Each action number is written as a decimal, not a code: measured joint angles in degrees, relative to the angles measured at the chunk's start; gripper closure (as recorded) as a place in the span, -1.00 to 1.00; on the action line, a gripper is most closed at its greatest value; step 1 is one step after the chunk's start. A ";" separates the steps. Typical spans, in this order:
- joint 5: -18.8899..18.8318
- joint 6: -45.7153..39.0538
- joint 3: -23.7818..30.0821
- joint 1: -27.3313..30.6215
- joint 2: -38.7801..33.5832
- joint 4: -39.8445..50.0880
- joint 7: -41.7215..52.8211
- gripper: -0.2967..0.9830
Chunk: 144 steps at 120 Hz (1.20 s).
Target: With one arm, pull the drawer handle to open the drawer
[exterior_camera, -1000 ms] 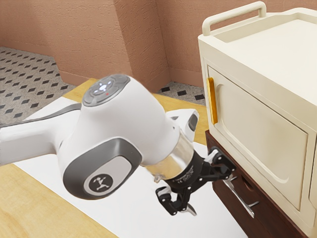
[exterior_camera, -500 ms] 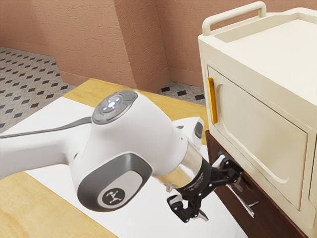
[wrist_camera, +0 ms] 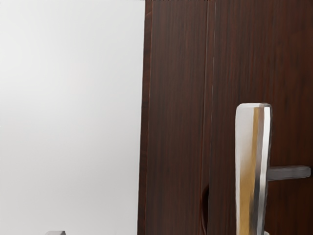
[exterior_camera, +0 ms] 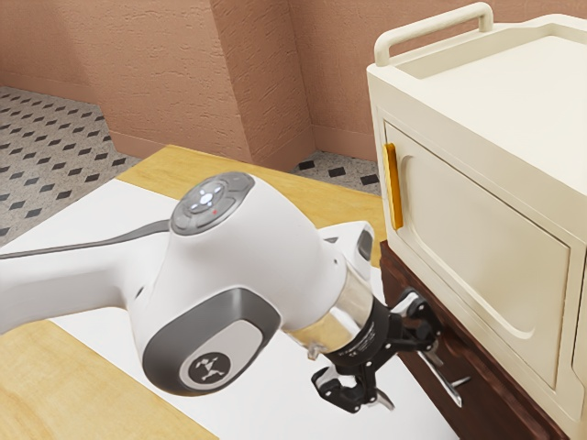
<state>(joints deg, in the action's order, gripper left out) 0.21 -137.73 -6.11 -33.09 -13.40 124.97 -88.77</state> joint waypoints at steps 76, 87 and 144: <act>-0.16 1.05 -1.08 0.13 -7.58 6.90 -0.48 0.00; -0.11 1.07 -1.09 0.14 -8.70 8.18 -0.55 0.00; -0.49 1.15 -1.18 0.28 -15.65 14.33 -0.78 0.00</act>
<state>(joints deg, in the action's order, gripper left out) -0.28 -136.58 -7.29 -32.81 -29.04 139.30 -89.55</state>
